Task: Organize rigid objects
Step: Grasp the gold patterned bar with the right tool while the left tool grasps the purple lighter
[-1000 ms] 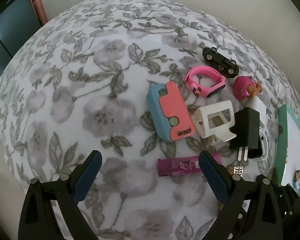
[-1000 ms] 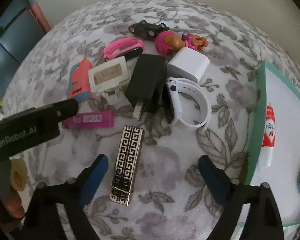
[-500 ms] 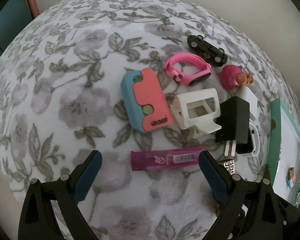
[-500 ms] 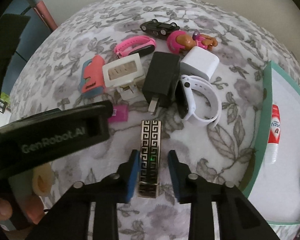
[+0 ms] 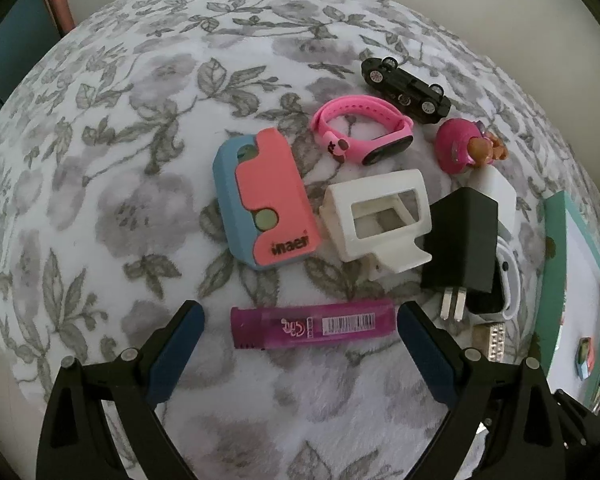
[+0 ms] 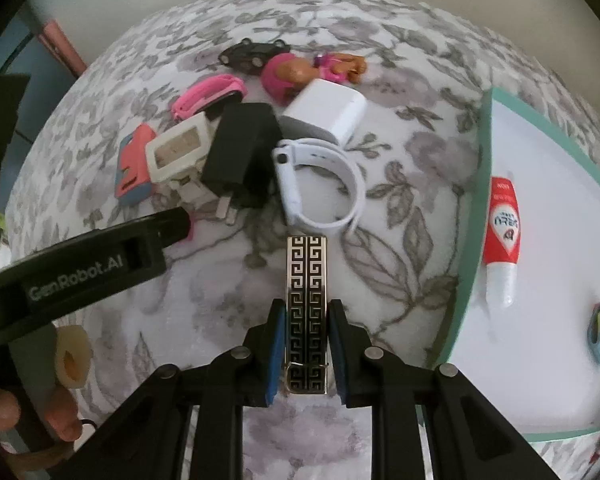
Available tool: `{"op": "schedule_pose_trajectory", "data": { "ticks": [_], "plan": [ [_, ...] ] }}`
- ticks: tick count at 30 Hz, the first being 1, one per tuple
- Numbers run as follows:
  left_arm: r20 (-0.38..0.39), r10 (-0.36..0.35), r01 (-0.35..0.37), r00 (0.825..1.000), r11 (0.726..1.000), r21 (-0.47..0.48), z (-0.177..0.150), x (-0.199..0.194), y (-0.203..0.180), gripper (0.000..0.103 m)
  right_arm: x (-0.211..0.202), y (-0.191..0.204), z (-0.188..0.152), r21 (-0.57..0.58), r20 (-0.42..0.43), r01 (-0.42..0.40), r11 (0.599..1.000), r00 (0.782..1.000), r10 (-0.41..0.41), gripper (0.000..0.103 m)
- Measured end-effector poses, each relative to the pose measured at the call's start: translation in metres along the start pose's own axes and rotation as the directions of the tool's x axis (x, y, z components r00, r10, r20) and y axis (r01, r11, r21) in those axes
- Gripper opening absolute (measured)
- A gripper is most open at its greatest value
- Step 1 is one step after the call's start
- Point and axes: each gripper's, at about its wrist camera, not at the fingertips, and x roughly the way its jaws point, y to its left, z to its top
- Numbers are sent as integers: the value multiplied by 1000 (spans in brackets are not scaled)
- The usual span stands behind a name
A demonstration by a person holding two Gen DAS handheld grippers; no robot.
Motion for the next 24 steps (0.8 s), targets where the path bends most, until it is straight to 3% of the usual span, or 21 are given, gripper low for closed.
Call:
{"op": "schedule_pose_trajectory", "data": {
  "ticks": [8, 18, 20, 24],
  "plan": [
    [14, 88, -88, 996, 995, 37, 1, 14, -23, 97, -2, -5, -1, -2, -2, 3, 1000, 1000, -3, 23],
    [-1, 85, -85, 996, 996, 4, -4, 17, -23, 97, -1, -6, 1, -5, -4, -2, 1000, 1000, 2, 23],
    [0, 87, -87, 996, 996, 8, -5, 17, -23, 95, -1, -5, 0, -13, -5, 5, 1000, 1000, -5, 23],
    [12, 87, -87, 996, 996, 14, -6, 14, -21, 81, 0, -3, 0, -22, -5, 12, 1000, 1000, -12, 23]
  ]
}}
